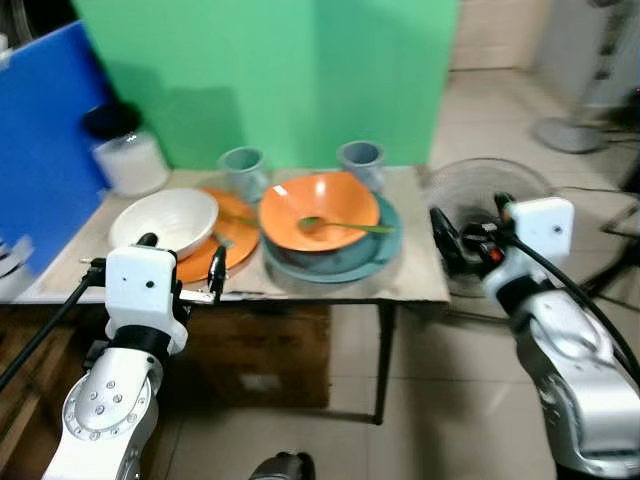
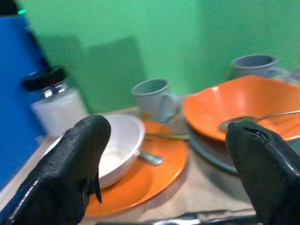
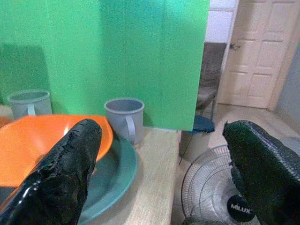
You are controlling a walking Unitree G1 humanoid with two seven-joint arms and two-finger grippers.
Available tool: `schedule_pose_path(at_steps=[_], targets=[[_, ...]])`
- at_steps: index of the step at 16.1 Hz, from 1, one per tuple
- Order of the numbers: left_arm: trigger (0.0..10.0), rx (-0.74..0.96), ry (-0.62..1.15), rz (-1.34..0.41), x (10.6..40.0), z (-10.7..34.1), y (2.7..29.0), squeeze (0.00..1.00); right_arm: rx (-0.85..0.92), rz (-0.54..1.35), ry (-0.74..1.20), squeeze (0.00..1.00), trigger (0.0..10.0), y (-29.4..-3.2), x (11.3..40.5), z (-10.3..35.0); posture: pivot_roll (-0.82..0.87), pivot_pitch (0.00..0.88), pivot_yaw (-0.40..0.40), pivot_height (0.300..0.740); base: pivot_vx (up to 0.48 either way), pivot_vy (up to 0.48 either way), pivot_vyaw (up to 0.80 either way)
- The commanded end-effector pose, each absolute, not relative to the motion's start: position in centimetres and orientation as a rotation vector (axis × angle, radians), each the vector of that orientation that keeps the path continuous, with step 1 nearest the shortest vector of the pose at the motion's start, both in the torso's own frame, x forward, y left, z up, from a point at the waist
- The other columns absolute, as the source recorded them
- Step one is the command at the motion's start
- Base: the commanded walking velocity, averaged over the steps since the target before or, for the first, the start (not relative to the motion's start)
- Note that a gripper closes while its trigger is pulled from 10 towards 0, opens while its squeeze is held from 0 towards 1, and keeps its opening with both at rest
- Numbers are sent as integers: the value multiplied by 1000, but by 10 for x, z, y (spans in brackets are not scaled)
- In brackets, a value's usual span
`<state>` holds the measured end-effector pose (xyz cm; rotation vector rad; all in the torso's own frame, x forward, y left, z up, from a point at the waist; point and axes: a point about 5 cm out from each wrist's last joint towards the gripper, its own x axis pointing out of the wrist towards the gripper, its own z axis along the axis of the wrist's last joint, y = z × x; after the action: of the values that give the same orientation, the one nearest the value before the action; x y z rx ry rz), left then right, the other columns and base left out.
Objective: Setting the table
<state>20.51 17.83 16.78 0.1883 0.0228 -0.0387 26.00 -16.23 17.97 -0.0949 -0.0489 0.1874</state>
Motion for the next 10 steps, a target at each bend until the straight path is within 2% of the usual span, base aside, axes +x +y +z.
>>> schedule_pose_path(at_steps=[1,4,7,9,10], targets=[[10000,197,18,-67,204,170,177,0,-67,225,-10,0,10000,-153,265,175,-76,0,61,740,315,0,0],[10000,198,14,-85,199,171,176,0,148,252,98,0,10000,-145,273,164,-60,0,46,740,351,0,0],[10000,198,21,-87,196,171,176,0,136,268,111,0,10000,-144,274,164,-53,0,42,740,407,0,0],[10000,198,28,-94,196,171,176,0,136,230,108,0,10000,-147,275,164,-52,0,44,740,405,0,800],[10000,202,28,-101,196,171,175,0,154,198,92,0,10000,-151,275,166,-52,0,44,740,405,0,0]])
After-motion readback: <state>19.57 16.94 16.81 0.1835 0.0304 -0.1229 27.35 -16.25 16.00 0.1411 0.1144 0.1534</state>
